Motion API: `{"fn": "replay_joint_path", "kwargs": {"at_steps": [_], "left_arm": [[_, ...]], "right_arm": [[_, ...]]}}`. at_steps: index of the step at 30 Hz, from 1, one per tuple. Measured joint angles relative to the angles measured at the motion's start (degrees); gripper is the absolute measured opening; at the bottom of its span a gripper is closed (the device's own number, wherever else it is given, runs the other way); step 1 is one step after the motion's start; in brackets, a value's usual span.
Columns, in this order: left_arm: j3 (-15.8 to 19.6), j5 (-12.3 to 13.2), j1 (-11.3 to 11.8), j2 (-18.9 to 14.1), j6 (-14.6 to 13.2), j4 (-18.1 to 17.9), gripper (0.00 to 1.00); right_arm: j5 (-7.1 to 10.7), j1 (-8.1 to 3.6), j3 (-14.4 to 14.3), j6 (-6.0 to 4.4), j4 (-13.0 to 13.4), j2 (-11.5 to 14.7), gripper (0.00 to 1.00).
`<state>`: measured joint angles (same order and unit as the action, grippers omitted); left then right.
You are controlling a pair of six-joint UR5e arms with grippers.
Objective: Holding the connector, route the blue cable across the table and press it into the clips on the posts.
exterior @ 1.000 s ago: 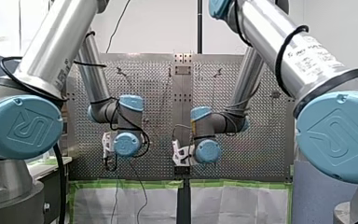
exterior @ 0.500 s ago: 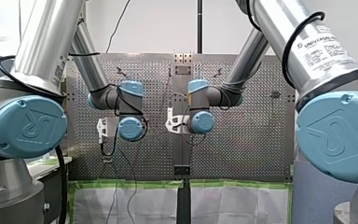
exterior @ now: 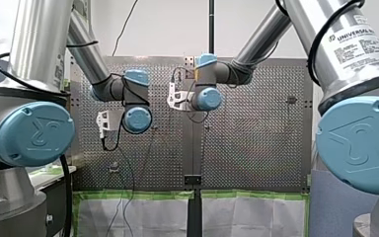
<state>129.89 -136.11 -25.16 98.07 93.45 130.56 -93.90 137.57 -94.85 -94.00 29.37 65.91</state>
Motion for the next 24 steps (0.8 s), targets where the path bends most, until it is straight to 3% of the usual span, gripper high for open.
{"fn": "replay_joint_path", "kwargs": {"at_steps": [13,24], "left_arm": [[-1.03,0.13,3.23,-6.61,1.0,6.61,0.0],[-2.96,4.68,8.49,-12.15,3.09,10.42,0.0]], "right_arm": [[1.36,2.29,4.52,0.58,-4.02,5.84,0.0],[1.43,3.81,8.27,0.52,-5.92,6.15,0.0]]}}
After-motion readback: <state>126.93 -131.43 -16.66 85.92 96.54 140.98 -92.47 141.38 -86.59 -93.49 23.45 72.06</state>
